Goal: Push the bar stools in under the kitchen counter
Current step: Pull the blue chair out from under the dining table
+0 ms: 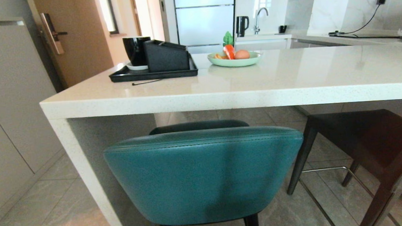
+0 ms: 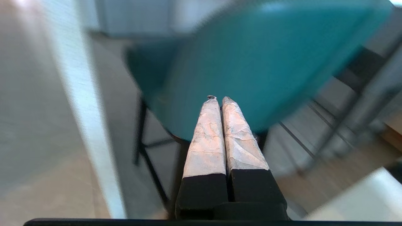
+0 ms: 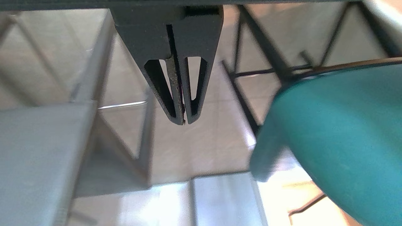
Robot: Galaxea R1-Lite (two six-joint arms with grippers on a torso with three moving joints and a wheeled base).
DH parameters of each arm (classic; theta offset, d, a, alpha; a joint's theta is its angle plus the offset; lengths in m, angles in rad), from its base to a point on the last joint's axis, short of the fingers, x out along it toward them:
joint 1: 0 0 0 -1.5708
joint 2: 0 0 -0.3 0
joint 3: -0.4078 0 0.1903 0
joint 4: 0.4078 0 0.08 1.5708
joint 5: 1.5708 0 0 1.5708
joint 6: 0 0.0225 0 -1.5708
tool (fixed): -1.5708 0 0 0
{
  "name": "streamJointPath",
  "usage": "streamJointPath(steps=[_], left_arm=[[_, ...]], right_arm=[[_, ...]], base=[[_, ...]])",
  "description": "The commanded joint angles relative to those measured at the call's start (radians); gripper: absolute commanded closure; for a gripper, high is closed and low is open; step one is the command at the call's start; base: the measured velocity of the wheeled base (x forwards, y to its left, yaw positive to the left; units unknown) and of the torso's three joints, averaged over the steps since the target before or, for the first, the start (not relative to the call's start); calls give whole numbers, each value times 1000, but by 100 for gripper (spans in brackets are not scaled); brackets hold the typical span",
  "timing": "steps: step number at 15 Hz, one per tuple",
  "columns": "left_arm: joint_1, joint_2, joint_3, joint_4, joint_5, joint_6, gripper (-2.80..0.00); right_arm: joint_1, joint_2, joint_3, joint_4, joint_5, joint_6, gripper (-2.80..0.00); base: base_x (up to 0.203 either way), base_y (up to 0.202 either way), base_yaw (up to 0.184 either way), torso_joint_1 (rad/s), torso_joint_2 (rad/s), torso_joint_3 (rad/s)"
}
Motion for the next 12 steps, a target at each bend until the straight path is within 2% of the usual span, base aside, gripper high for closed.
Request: streamJointPath(steps=[1, 3, 7, 10, 12], left_arm=[[3, 111, 27, -12, -19, 10, 0], [3, 178, 82, -67, -19, 39, 0], [2, 371, 181, -320, 4, 88, 0], [-1, 545, 193, -464, 45, 107, 0], [-13, 657, 197, -567, 84, 111, 0]], right_arm=[[3, 161, -34, 2, 42, 4, 0], [4, 229, -35, -10, 63, 4, 0], [5, 386, -22, -97, 127, -4, 0], [6, 494, -20, -153, 171, -33, 0], [43, 569, -23, -207, 186, -46, 0]], base=[[0, 0, 0, 0, 0, 0], [0, 0, 0, 0, 0, 0], [0, 0, 0, 0, 0, 0], [0, 0, 0, 0, 0, 0], [0, 0, 0, 0, 0, 0]])
